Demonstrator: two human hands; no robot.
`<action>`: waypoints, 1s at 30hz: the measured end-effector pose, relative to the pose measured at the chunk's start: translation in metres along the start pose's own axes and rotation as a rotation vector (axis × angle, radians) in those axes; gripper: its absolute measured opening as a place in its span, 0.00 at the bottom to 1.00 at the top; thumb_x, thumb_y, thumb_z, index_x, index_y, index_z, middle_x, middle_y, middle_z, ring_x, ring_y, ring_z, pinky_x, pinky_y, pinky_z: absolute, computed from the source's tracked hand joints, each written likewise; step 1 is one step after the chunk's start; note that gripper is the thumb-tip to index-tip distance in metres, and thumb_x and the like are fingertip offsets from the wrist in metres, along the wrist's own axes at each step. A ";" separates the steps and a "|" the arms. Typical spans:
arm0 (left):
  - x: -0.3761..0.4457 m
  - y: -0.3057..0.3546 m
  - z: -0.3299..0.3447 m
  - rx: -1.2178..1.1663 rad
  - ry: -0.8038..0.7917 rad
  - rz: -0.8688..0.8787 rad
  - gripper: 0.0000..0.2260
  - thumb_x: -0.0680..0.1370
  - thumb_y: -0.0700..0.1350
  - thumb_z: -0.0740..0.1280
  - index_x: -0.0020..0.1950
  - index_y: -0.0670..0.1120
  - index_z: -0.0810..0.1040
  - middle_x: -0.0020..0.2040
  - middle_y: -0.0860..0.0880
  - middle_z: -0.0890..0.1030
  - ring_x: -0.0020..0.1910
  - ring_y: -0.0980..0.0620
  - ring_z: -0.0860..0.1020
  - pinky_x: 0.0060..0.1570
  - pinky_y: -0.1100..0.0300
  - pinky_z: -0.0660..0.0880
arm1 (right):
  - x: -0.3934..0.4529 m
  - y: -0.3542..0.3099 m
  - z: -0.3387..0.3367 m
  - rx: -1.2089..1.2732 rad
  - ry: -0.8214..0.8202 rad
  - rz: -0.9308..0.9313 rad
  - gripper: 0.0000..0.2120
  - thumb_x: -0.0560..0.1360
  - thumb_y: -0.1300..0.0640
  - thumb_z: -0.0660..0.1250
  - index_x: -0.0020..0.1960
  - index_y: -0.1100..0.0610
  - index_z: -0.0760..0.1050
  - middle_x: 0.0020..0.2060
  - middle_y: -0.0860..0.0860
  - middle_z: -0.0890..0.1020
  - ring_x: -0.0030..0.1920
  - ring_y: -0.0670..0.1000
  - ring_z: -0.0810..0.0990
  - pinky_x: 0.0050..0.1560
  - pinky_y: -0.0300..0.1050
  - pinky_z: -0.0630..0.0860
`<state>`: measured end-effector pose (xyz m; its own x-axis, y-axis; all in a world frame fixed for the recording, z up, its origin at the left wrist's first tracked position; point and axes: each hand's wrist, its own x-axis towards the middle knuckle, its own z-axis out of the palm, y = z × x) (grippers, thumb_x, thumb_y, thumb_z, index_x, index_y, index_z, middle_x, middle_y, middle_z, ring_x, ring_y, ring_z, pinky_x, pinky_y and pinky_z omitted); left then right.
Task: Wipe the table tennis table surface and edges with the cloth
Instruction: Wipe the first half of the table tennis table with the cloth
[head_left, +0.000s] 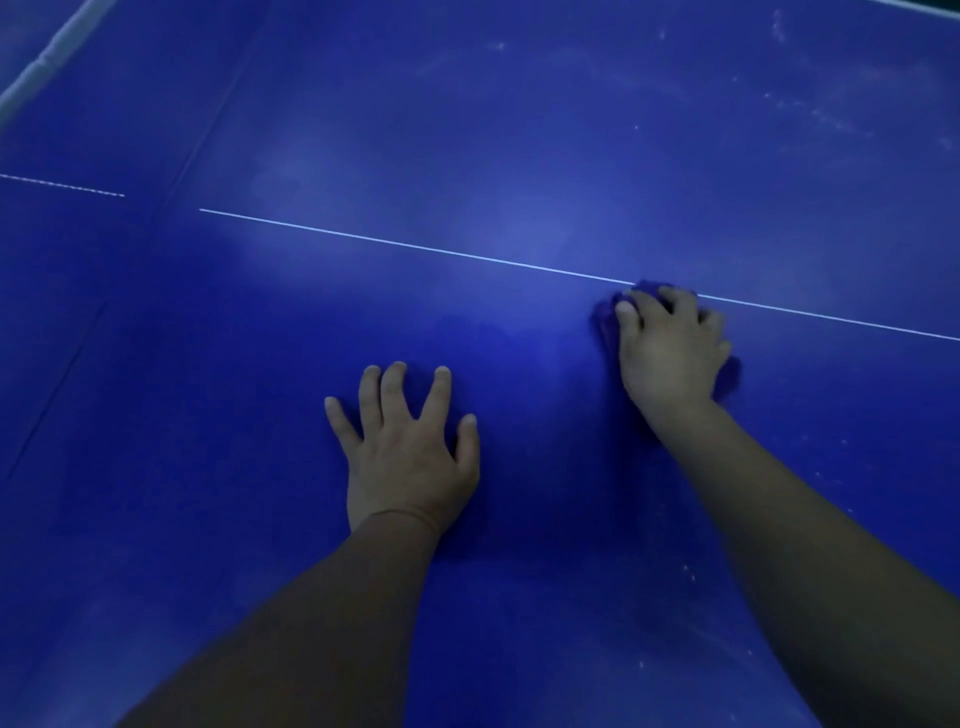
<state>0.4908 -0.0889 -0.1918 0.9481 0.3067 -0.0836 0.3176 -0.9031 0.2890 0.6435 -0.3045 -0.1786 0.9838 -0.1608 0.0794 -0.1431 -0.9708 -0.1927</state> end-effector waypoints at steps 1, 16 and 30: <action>0.000 0.000 0.000 -0.001 0.005 0.003 0.27 0.81 0.63 0.52 0.79 0.57 0.61 0.78 0.44 0.58 0.80 0.43 0.48 0.76 0.33 0.41 | 0.003 -0.009 0.002 -0.006 0.001 -0.020 0.21 0.84 0.42 0.54 0.70 0.48 0.74 0.73 0.50 0.69 0.67 0.63 0.66 0.63 0.59 0.65; 0.001 -0.002 0.001 -0.008 -0.003 0.059 0.29 0.79 0.64 0.46 0.80 0.59 0.60 0.81 0.44 0.55 0.81 0.43 0.44 0.78 0.38 0.39 | -0.012 0.003 0.003 -0.001 0.004 -0.138 0.20 0.83 0.41 0.54 0.69 0.46 0.76 0.72 0.49 0.70 0.66 0.62 0.67 0.61 0.60 0.66; -0.001 -0.007 -0.002 -0.011 -0.036 0.168 0.28 0.78 0.66 0.49 0.78 0.61 0.63 0.81 0.45 0.54 0.81 0.41 0.44 0.76 0.36 0.38 | -0.074 0.026 -0.016 0.011 0.005 -0.280 0.19 0.82 0.41 0.56 0.65 0.46 0.79 0.69 0.50 0.75 0.62 0.64 0.71 0.57 0.61 0.72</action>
<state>0.4880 -0.0825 -0.1918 0.9878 0.1403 -0.0671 0.1543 -0.9375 0.3119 0.5655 -0.3211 -0.1737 0.9843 0.1123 0.1359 0.1353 -0.9755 -0.1737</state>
